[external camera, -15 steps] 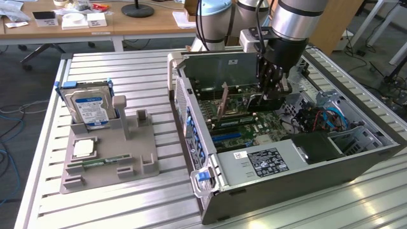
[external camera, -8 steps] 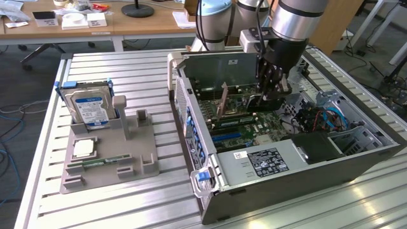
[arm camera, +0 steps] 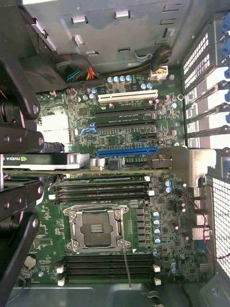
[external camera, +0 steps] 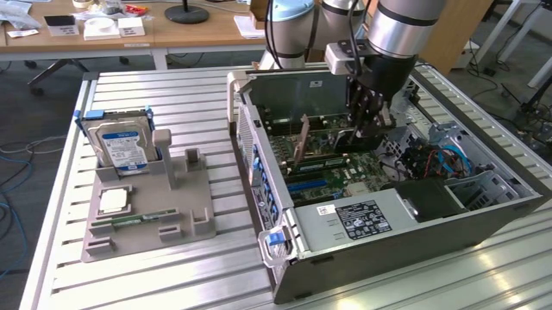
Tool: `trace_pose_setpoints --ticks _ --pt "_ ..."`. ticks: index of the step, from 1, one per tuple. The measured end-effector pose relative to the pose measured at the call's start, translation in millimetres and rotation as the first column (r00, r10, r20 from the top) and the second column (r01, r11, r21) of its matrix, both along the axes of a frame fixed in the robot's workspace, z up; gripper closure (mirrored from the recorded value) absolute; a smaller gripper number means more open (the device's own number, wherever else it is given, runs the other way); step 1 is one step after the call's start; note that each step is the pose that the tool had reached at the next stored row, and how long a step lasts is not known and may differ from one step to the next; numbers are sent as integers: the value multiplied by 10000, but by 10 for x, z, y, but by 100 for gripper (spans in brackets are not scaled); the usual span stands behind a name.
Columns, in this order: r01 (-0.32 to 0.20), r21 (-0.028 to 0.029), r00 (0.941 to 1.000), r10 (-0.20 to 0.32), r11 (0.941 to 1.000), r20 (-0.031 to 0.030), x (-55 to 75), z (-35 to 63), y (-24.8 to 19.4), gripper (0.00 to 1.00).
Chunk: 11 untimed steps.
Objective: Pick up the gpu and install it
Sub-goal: 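Insert the gpu into the slot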
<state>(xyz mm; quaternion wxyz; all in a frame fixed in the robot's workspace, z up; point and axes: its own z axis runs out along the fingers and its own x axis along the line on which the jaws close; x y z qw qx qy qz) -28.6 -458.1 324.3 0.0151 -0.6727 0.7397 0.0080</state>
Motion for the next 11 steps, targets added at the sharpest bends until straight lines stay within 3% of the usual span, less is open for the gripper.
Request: trace_pose_setpoints --ticks 11 --pt "-295 0 9995 295 9996 -81 -29 -100 -22 73"
